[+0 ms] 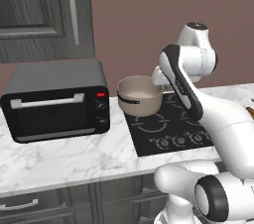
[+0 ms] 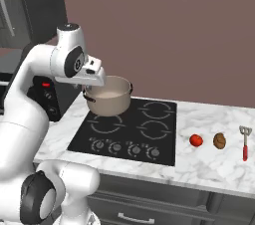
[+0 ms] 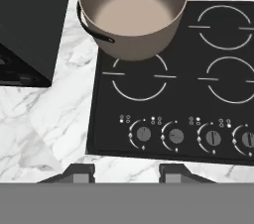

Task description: Put the tomato and potato in the pot. Retrieve the spatula and lightly stir the vegetables in the pot.

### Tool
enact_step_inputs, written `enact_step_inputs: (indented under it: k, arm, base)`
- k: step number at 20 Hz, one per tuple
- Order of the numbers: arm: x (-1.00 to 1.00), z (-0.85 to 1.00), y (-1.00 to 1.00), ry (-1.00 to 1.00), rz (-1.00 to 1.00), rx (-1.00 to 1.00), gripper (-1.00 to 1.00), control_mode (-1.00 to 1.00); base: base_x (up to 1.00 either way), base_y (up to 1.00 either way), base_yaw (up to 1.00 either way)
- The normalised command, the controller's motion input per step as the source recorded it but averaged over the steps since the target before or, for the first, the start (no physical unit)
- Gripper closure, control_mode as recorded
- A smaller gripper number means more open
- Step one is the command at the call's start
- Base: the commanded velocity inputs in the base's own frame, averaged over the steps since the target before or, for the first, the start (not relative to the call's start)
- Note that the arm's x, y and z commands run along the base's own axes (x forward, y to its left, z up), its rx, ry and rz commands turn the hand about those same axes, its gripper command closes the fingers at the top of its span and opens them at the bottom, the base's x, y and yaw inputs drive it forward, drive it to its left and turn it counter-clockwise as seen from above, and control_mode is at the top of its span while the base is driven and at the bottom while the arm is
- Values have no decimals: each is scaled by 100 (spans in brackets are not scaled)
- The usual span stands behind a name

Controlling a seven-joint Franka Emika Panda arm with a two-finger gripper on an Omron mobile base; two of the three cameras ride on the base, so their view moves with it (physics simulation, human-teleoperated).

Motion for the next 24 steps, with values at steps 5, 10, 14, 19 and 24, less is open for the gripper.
enact_step_inputs:
  k: [5, 10, 14, 19, 24]
  arm:
    - [-42, 0, 0, -5, 0, 0, -100, -100]
    - [-71, 0, 0, -11, 0, 0, -100, -100]
    - [-65, 0, 0, -7, 0, -4, -100, -100]
    - [-53, 0, 0, -3, 0, -2, -100, -100]
    - [-38, 0, 0, 0, 0, 0, -100, -100]
  base:
    - [0, 0, 0]
    - [0, 0, 0]
    - [0, 0, 0]
    - [0, 0, 0]
    - [0, 0, 0]
